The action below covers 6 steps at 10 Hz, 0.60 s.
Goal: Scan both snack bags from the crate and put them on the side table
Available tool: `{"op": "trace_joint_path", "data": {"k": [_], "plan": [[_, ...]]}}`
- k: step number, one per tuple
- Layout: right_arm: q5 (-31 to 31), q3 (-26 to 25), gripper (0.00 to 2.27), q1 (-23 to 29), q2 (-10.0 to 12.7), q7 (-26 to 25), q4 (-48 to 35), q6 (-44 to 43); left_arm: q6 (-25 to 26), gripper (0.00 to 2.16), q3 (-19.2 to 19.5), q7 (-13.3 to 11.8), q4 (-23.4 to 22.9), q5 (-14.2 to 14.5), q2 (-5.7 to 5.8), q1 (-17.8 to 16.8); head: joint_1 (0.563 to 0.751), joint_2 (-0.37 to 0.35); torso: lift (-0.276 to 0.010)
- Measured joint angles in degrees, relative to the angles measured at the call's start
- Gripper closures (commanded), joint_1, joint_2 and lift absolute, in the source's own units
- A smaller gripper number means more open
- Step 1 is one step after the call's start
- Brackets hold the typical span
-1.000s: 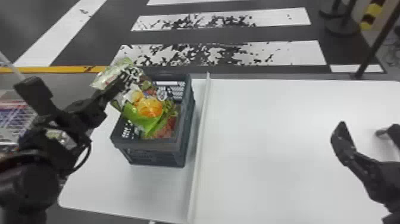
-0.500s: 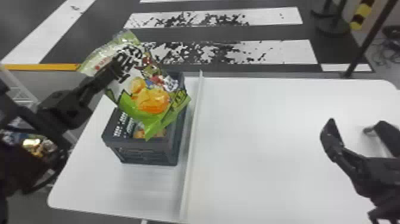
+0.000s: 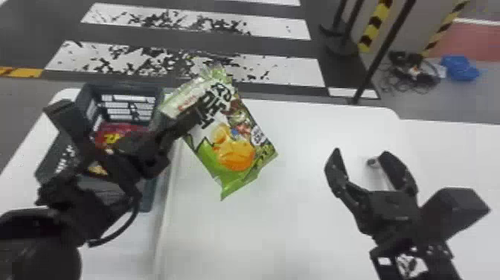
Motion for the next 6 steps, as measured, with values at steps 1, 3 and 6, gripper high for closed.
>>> {"op": "trace_joint_path", "data": {"k": [1,3,6], "plan": [[0.00,-0.19,0.08,0.21,0.00,0.00,-0.16,0.00,-0.97,2.14,-5.59,0.06,4.86,-3.04,-0.43,-2.42,0.695,-0.245,-0.087],[0.00,-0.38,0.08,0.35,0.03,0.00,-0.27,-0.01,-1.15,2.11,-14.45,0.35,12.00,-9.61,-1.38,-6.70,0.695,-0.336,-0.087],[0.00,-0.38,0.08,0.37,0.16,0.00,-0.38,-0.01,-1.08,0.00,-20.71,4.11,19.49,-17.71,-2.25,-10.33,0.695,-0.350,-0.087]]}}
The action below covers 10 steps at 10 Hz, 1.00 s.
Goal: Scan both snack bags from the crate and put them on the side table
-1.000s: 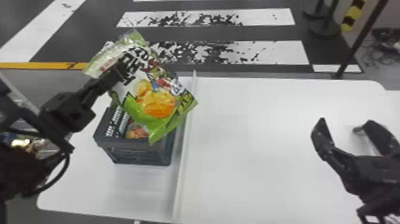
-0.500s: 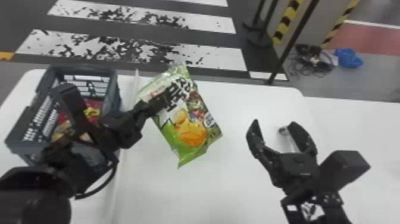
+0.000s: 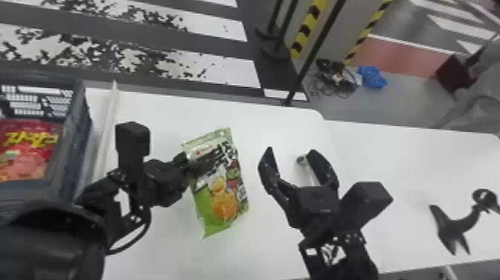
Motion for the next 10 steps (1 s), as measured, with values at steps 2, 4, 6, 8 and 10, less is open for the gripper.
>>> {"op": "trace_joint_path", "data": {"k": [2,4,6,8,10], "plan": [[-0.09,0.00,0.08,0.00,0.02,-0.08,-0.06,0.06,-0.14,0.02,-0.38,1.54,0.15,-4.84,0.31,0.03,0.695,-0.350,-0.087],[-0.17,0.06,0.08,-0.03,0.02,-0.09,-0.02,0.17,-1.34,0.02,0.65,2.05,-0.64,-7.14,0.55,0.65,0.695,-0.350,-0.087],[-0.29,-0.04,0.08,-0.01,0.02,-0.02,-0.04,0.82,-2.77,0.02,2.01,4.72,-5.54,-11.30,0.84,2.77,0.695,-0.324,-0.087],[-0.53,-0.34,0.06,-0.06,0.02,0.27,-0.07,3.17,-3.43,0.02,4.07,6.82,-13.18,-15.73,1.62,6.44,0.695,-0.278,-0.087],[-0.82,-0.63,0.07,-0.50,0.02,1.33,-0.06,6.58,-5.78,0.02,7.50,10.24,-21.29,-17.20,3.04,11.94,0.695,-0.223,-0.087]]}}
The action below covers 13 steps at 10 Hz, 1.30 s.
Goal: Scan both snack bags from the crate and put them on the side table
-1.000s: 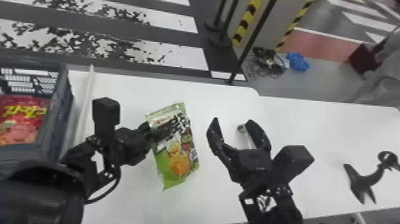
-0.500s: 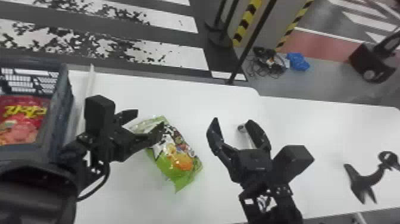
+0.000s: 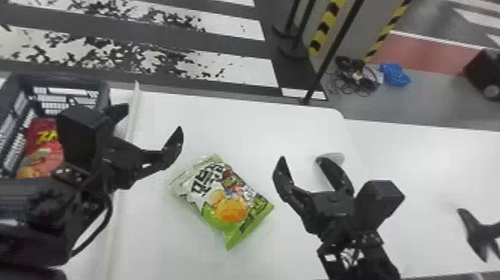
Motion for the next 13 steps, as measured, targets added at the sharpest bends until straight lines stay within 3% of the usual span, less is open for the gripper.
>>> {"op": "trace_joint_path", "data": {"k": [2,6,9,13], "plan": [[-2.37,-1.39,0.07,-1.24,0.10,2.90,0.21,6.41,-5.94,0.02,5.12,2.37,-4.82,0.34,1.15,6.13,0.695,-0.146,-0.087],[-11.88,-8.05,0.08,-7.52,2.62,11.46,2.76,29.09,-14.66,0.02,14.81,2.68,-8.16,5.71,1.39,15.23,0.695,-0.041,-0.087],[-19.08,-15.70,0.10,-13.45,5.84,16.96,8.00,46.29,-15.22,0.03,16.75,2.21,-8.78,7.86,1.71,17.07,0.695,-0.026,-0.087],[-27.92,-21.00,0.11,-19.70,6.24,20.51,16.04,60.89,-15.05,0.04,16.58,1.88,-8.35,8.21,1.80,17.45,0.695,-0.008,-0.087]]}}
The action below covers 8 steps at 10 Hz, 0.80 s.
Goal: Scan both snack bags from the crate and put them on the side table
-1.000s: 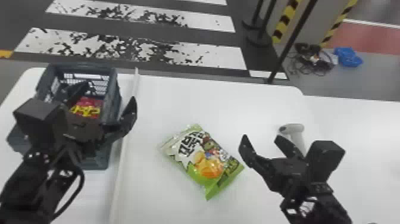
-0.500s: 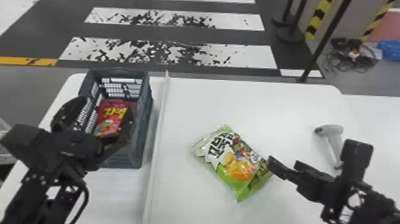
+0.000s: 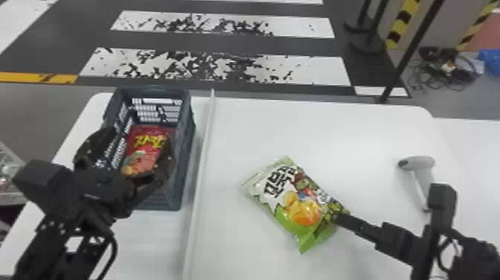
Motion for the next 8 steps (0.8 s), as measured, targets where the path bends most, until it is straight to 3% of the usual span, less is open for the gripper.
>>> {"op": "trace_joint_path", "data": {"k": [8], "plan": [[-1.83,-0.40,0.15,-10.04,-0.38,3.01,14.78,2.72,0.18,0.04,-0.32,-0.63,2.11,0.76,1.26,-1.11,0.695,0.007,-0.087]]}}
